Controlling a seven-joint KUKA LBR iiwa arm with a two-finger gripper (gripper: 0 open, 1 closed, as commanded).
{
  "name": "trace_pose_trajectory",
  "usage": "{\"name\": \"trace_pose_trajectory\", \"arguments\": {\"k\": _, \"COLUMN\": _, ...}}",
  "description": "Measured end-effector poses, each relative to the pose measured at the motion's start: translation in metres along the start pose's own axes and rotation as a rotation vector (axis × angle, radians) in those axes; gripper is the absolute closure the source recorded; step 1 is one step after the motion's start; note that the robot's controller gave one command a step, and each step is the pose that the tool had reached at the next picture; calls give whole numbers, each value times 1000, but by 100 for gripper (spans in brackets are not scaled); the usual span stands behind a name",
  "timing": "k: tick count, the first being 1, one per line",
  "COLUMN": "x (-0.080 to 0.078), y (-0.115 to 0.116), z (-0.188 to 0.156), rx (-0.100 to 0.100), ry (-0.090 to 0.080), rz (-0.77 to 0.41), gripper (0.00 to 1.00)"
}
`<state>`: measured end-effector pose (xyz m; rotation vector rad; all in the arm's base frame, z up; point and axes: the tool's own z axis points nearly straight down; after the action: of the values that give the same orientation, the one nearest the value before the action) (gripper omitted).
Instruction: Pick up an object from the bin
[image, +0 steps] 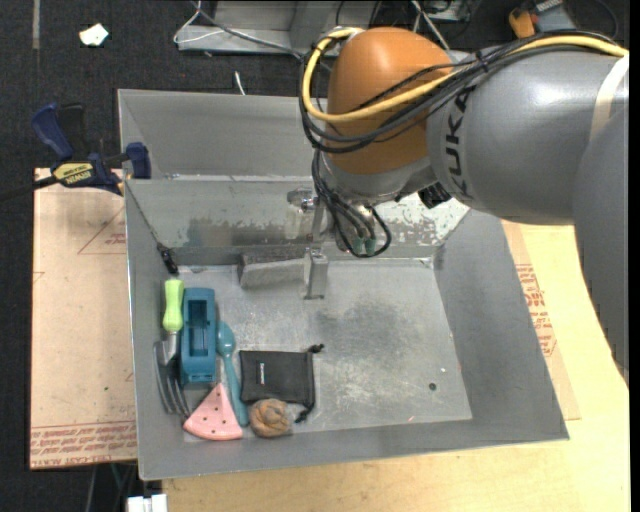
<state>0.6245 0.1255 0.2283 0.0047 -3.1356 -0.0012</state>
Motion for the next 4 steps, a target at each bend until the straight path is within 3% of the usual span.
{"name": "trace_pose_trajectory", "arguments": {"k": 1, "x": -1, "y": -1, "z": -5, "rx": -1, "ry": -8, "rz": 2, "gripper": 0}}
{"name": "trace_pose_trajectory", "arguments": {"k": 2, "x": 3, "y": 12, "z": 54, "rx": -3, "ry": -12, "rz": 50, "gripper": 0}}
{"name": "trace_pose_trajectory", "arguments": {"k": 3, "x": 1, "y": 67, "z": 110, "rx": -5, "ry": -22, "rz": 47, "gripper": 0}}
{"name": "trace_pose_trajectory", "arguments": {"k": 4, "x": -18, "y": 3, "z": 145, "rx": -14, "ry": -33, "rz": 144, "gripper": 0}}
